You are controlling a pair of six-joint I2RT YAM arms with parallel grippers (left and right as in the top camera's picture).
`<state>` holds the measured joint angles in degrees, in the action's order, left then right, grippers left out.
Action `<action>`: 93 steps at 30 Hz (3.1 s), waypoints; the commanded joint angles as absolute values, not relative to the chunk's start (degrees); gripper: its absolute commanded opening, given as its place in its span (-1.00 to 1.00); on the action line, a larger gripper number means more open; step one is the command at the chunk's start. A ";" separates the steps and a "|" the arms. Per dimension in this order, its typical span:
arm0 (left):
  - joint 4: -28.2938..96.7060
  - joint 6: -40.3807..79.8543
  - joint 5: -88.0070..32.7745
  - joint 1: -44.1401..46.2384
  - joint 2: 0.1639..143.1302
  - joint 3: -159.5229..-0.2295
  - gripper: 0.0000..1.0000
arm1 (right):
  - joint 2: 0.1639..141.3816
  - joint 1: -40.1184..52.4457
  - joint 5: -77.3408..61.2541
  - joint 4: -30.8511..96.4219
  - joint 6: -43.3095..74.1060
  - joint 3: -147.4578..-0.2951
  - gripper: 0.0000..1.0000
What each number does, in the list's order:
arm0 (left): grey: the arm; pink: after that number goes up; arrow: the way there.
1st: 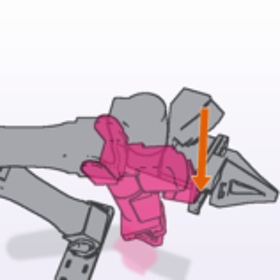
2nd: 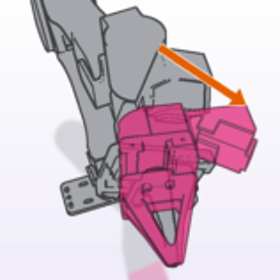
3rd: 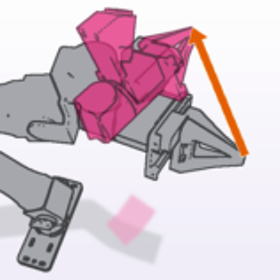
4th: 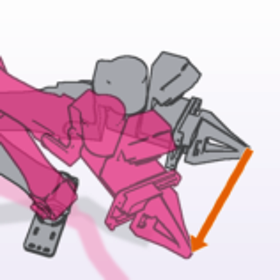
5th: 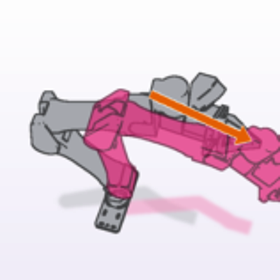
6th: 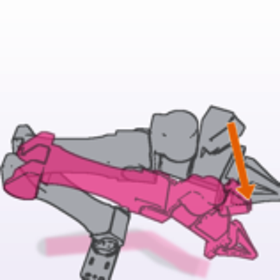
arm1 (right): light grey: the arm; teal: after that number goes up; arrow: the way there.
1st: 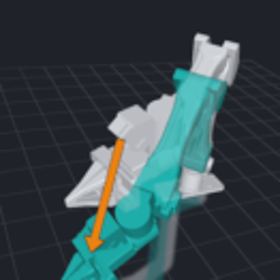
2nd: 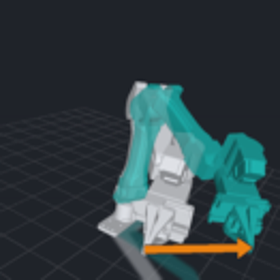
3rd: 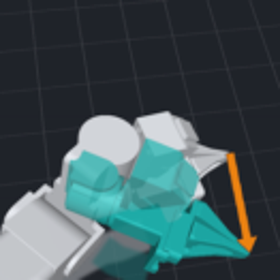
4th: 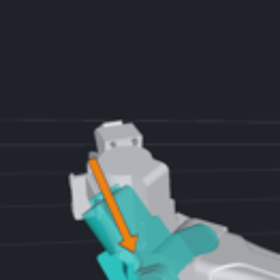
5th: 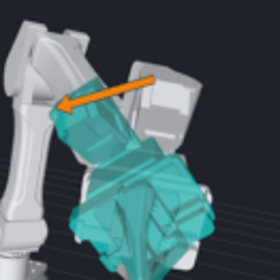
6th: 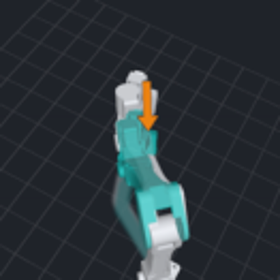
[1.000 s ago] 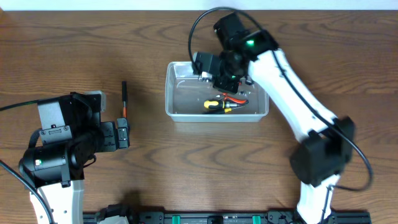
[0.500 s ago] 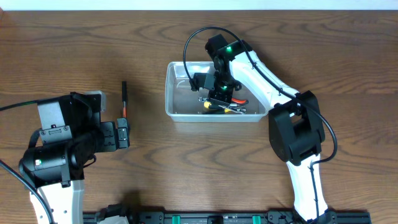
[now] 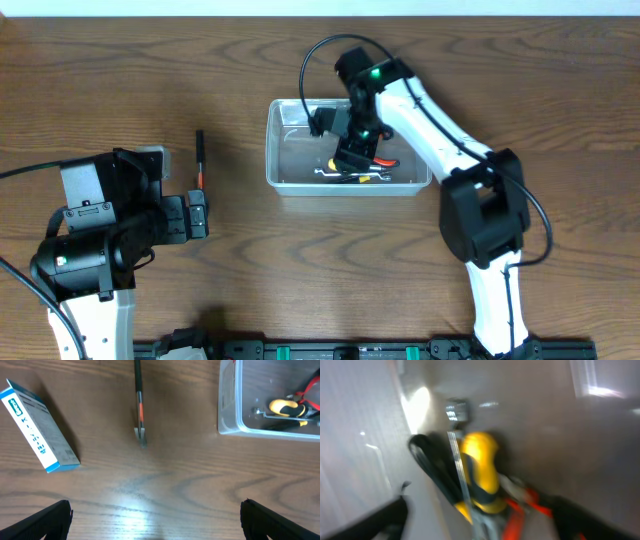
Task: Pack container
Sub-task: 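Retract the right arm to the upper right corner, then move the left gripper to the black-orange screwdriver and grasp it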
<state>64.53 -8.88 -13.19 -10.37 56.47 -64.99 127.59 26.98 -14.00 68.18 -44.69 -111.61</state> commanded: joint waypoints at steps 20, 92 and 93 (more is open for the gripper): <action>70.50 -9.26 -10.44 -9.08 82.13 -82.26 0.96 | 94.30 -9.65 -8.12 75.26 -10.07 -124.66 0.99; 43.38 -7.66 -6.44 -6.94 107.18 -62.08 0.16 | 94.52 -9.45 -5.78 78.30 -10.33 -124.40 0.99; 43.38 -7.66 -6.42 -6.94 107.18 -62.08 0.05 | 94.52 -9.45 -5.78 78.30 -10.33 -124.40 0.98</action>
<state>43.24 -7.31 -4.54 -6.87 105.73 -62.33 94.43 -9.52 -6.13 78.24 -10.94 -124.66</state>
